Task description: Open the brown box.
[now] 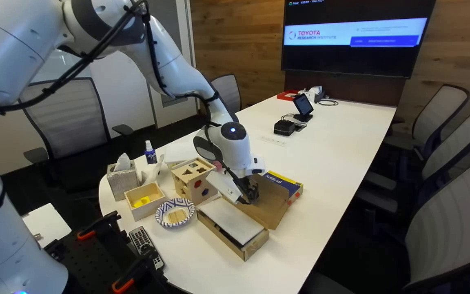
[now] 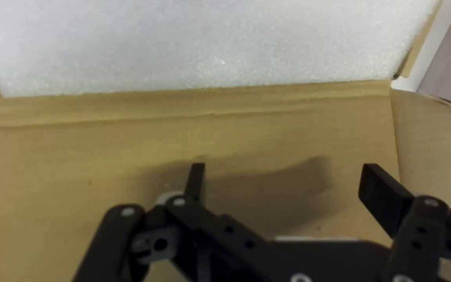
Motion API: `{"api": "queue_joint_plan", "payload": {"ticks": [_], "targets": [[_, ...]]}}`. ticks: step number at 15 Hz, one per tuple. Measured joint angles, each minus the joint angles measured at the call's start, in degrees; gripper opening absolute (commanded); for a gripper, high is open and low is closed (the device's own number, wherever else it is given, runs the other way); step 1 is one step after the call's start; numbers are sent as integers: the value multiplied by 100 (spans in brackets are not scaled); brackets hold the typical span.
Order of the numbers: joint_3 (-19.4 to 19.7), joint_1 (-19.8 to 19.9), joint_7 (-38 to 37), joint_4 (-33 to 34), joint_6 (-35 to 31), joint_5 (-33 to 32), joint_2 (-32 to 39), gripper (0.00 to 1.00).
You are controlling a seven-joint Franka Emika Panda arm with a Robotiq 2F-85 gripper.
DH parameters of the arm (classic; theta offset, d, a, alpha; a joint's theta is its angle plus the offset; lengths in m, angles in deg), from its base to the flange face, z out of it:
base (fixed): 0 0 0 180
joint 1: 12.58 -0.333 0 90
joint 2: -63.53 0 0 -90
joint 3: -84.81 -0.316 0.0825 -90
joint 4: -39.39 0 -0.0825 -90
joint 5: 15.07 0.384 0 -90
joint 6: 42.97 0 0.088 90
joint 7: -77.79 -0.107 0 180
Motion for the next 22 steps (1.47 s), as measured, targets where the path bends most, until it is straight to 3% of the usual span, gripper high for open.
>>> {"api": "queue_joint_plan", "payload": {"ticks": [7,11,14,16,18,22], "targets": [[539,-572,-342,-843,-3,-958,-1055,100],[700,-791,-1178,-1351,-10,-2191,-1549,100],[405,-491,-2198,-1718,-82,-3666,-1997,100],[354,-386,-2582,-1913,-84,-4214,-2299,100],[-95,115,-3235,-2072,-138,-5075,-2622,100],[-72,197,-3357,-2242,-128,-5179,-2977,100]]}}
